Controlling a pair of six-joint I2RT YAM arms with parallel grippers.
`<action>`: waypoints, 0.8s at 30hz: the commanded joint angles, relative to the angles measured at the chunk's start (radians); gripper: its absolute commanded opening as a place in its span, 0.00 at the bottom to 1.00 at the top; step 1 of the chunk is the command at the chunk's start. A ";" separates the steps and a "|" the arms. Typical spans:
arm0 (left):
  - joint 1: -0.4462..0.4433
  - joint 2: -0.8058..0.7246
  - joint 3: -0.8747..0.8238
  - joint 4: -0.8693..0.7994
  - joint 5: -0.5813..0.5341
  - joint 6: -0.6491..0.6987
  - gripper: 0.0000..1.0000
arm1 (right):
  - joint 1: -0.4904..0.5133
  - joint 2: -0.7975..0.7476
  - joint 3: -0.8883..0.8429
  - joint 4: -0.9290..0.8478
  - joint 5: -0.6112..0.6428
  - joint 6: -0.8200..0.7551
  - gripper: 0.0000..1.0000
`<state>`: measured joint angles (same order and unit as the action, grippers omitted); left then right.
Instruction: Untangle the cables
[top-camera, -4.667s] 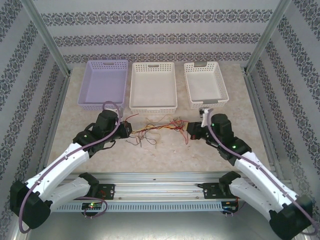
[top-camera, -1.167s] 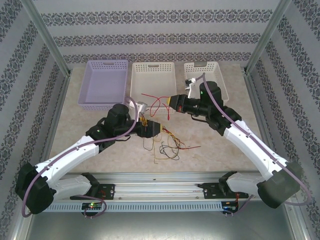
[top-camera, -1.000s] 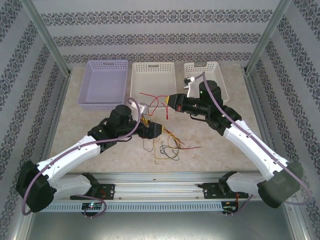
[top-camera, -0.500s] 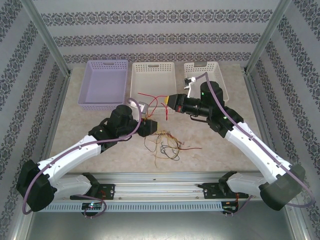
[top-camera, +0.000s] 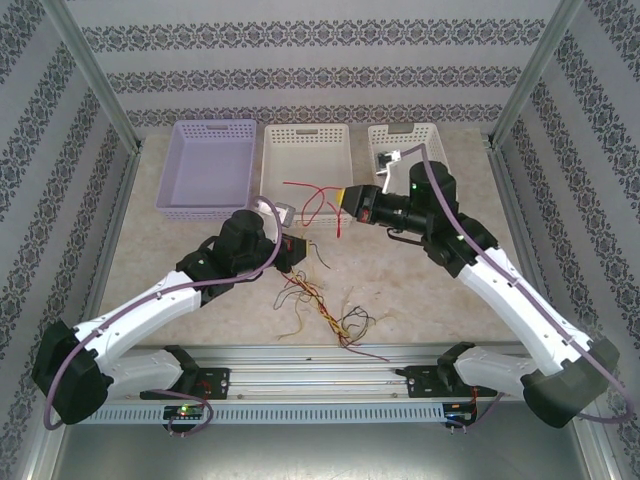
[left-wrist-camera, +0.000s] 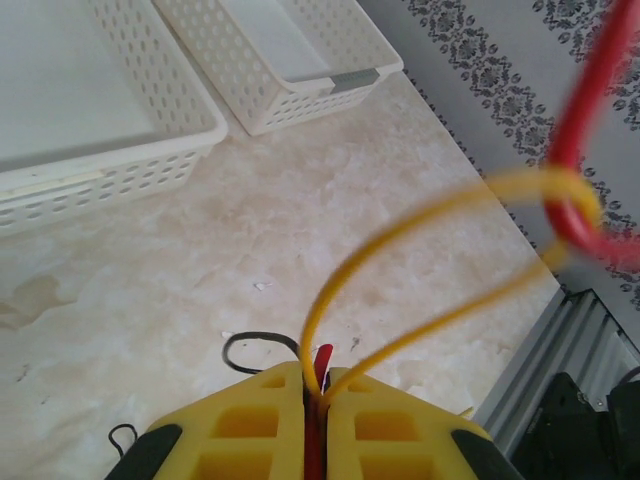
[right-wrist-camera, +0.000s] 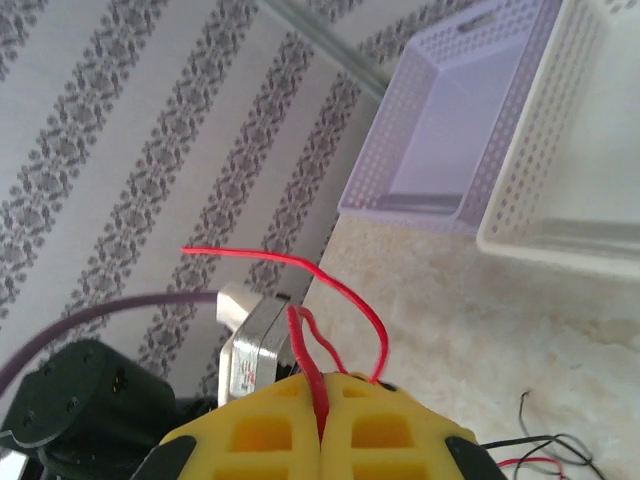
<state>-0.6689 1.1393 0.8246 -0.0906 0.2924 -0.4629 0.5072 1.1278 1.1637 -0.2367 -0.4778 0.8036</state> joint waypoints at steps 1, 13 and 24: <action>-0.012 -0.024 0.014 -0.072 -0.066 0.042 0.00 | -0.082 -0.026 0.048 -0.032 0.017 -0.027 0.00; 0.117 0.068 0.209 -0.322 -0.233 0.064 0.00 | -0.347 -0.057 0.140 -0.163 0.003 -0.070 0.00; 0.178 0.185 0.400 -0.526 -0.211 0.155 0.00 | -0.516 -0.089 0.166 -0.205 -0.041 -0.080 0.00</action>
<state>-0.4908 1.3190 1.1687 -0.5045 0.0998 -0.3710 -0.0044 1.0389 1.3094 -0.4377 -0.5060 0.7509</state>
